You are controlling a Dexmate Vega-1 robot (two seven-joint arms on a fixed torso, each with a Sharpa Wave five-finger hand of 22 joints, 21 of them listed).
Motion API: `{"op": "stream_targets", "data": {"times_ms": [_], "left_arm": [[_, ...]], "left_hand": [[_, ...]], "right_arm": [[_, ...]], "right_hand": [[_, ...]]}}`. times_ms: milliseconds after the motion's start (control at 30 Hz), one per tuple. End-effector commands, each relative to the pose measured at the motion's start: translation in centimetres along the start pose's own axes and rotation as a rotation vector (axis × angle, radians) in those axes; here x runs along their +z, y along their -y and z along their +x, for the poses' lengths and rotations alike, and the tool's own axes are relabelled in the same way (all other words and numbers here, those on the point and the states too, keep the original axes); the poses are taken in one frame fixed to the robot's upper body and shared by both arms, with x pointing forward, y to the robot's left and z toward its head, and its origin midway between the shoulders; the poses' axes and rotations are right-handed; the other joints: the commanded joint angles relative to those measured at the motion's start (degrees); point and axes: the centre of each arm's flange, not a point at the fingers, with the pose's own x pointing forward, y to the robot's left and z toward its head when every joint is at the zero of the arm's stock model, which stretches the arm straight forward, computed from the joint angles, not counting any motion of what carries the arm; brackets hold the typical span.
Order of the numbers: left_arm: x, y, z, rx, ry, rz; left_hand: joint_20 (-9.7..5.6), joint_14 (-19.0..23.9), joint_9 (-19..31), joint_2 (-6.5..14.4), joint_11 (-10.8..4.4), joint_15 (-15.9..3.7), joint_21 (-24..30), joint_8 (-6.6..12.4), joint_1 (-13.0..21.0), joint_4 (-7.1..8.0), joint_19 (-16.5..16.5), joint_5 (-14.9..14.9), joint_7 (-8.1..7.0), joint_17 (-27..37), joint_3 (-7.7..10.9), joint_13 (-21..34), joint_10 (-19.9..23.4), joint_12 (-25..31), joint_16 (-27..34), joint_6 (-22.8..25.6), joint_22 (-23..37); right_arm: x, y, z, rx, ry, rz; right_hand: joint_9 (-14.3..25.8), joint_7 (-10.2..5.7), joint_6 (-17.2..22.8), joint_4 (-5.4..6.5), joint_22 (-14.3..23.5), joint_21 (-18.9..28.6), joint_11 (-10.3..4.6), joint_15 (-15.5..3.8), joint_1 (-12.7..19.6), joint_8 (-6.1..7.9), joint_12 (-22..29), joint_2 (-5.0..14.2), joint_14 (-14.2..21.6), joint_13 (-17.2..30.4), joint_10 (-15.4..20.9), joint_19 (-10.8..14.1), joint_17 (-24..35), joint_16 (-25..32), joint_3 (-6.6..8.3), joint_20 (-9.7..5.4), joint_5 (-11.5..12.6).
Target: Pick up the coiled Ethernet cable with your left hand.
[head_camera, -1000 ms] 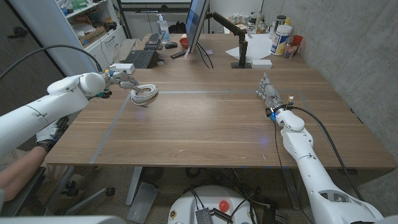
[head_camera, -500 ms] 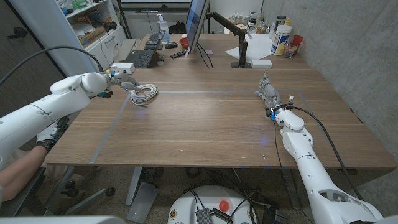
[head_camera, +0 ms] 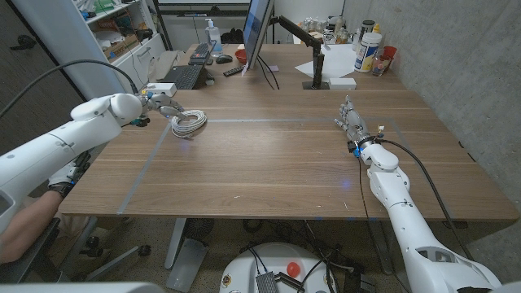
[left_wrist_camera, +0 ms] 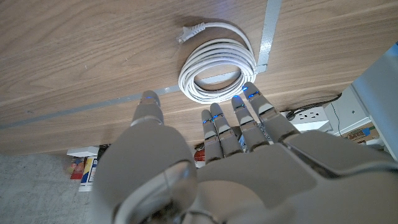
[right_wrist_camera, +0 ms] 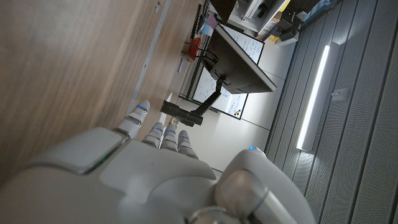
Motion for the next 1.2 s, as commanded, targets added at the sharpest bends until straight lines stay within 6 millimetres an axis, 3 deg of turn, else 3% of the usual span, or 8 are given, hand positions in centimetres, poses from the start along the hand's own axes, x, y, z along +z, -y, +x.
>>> {"op": "stream_targets", "data": {"times_ms": [33,1200], "left_arm": [[0.1,-0.1,0.8,-0.009,0.001,0.005],[0.0,0.3,3.2,-0.040,-0.008,-0.011]], "left_hand": [[0.37,0.4,0.2,1.0,0.22,-6.68,-0.1,-0.14,0.5,0.17,0.2,-0.1,0.19,0.4,0.32,0.2,0.2,-0.2,0.0,0.3,0.1],[0.31,0.4,0.2,0.7,0.18,-6.60,-0.2,-0.19,0.3,0.26,0.2,-0.4,0.17,0.4,-0.14,0.5,0.5,-0.5,-0.2,0.7,0.2]], "right_arm": [[0.0,0.0,0.1,0.002,-0.004,0.005],[-0.1,-0.1,0.2,0.018,-0.016,0.014]], "right_hand": [[0.1,0.00,-0.6,0.09,0.2,0.3,0.22,0.21,0.3,0.27,0.3,0.19,-0.4,0.2,-0.4,0.1,0.2,0.2,-0.55,0.38,-0.1],[0.1,-0.03,-0.6,0.06,0.2,0.3,0.30,0.25,0.4,0.30,0.3,0.28,-0.3,0.2,-0.3,0.1,0.2,0.2,-0.71,0.42,-0.2]]}}
